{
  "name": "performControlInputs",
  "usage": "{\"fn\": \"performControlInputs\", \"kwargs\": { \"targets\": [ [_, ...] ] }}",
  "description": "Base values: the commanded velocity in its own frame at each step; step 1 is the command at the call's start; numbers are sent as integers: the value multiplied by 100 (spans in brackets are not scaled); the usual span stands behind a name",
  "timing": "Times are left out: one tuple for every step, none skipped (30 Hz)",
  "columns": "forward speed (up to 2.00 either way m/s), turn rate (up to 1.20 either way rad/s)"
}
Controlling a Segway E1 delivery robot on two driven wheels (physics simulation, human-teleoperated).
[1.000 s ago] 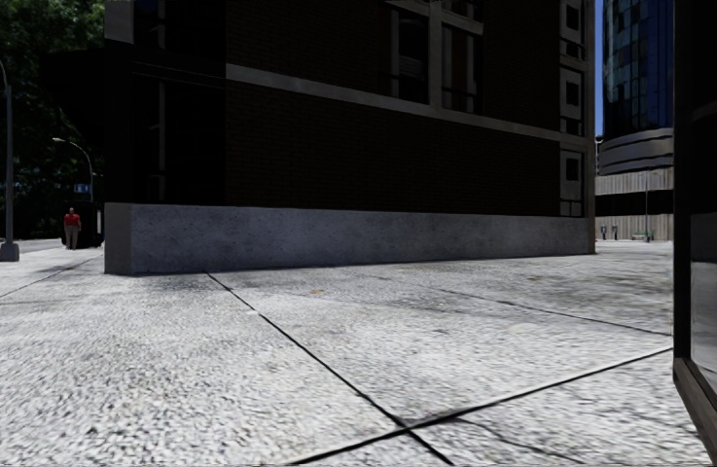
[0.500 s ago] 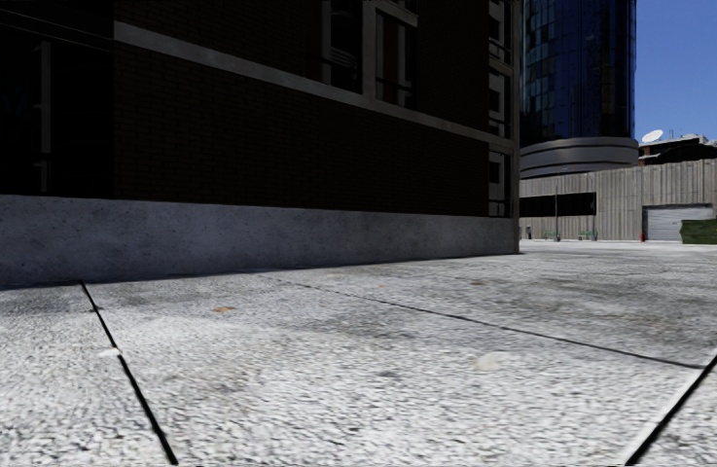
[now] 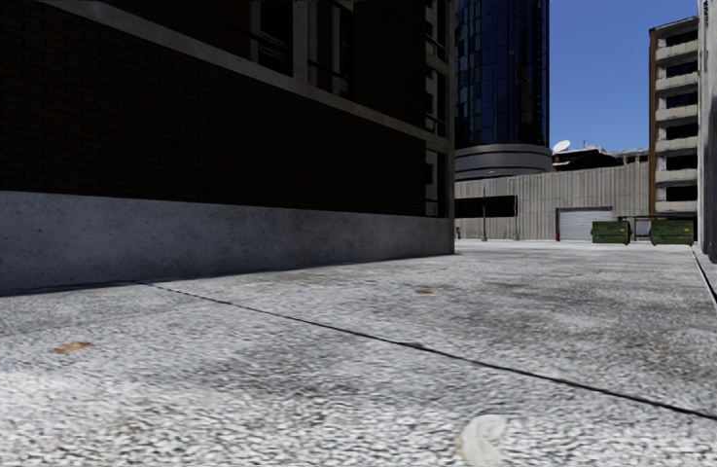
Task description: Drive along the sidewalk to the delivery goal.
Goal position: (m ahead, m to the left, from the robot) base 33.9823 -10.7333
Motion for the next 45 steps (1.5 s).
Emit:
{"fn": "performControlInputs", "kwargs": {
  "targets": [
    [200, -48],
    [200, -48],
    [200, -48],
    [200, -48],
    [200, -48],
    [200, -48],
    [200, -48],
    [200, -49],
    [200, -49],
    [200, -49],
    [200, -49],
    [200, -49],
    [200, -50],
    [200, -50],
    [200, -50],
    [200, -50],
    [200, -50],
    [200, -50],
    [200, -50],
    [200, -50],
    [200, -50],
    [200, -50],
    [200, -50],
    [200, -50],
    [200, -50],
    [200, -50],
    [200, -50],
    [200, -40],
    [200, -33],
    [200, -33],
    [200, -32],
    [200, -31],
    [200, -31],
    [200, -31],
    [200, -31],
    [200, -25],
    [200, 0],
    [200, 0],
    [200, 0],
    [200, 0],
    [200, 0],
    [200, 0],
    [200, 0],
    [200, 0],
    [200, 0]
  ]
}}
